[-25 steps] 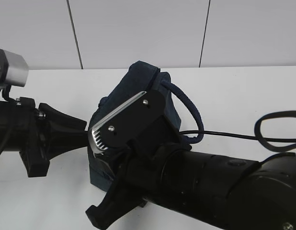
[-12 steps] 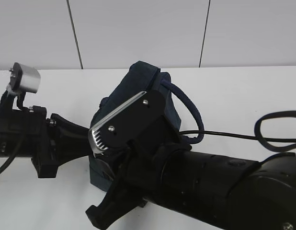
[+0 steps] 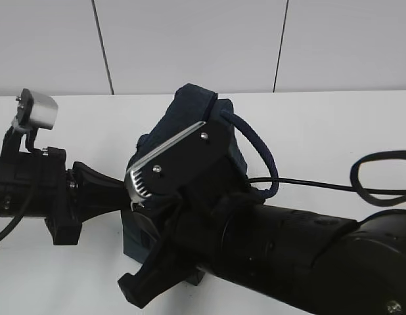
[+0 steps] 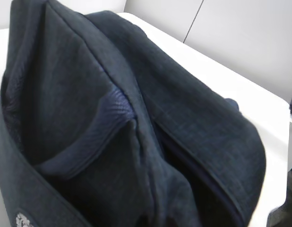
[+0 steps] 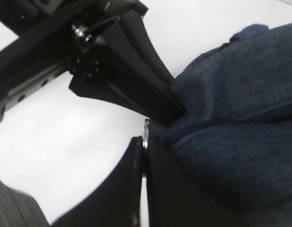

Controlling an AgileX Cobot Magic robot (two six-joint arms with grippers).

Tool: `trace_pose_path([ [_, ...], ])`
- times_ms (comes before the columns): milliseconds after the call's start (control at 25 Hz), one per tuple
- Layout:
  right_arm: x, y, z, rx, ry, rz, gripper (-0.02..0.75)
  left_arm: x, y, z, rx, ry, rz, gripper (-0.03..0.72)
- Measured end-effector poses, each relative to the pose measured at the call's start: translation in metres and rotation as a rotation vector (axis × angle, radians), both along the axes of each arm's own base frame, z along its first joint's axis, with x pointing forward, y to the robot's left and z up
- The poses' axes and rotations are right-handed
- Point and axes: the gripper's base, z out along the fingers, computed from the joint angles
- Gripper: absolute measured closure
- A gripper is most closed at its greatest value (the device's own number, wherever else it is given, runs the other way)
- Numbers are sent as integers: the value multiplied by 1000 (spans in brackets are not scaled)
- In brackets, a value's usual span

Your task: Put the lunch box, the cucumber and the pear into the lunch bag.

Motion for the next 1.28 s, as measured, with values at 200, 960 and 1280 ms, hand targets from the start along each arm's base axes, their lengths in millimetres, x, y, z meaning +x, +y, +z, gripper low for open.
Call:
trace_pose_path([
  [200,2,-1,7,30,-4,-21,732,-2,-1,1,-7,0,-28,697],
  [960,30,-12,28,62,-37,-167,732,-6,-4,4,-44,1,-75,699],
  [1280,48,-25,30,69,-4,-230,732,-6,-4,4,-51,2,-82,699],
])
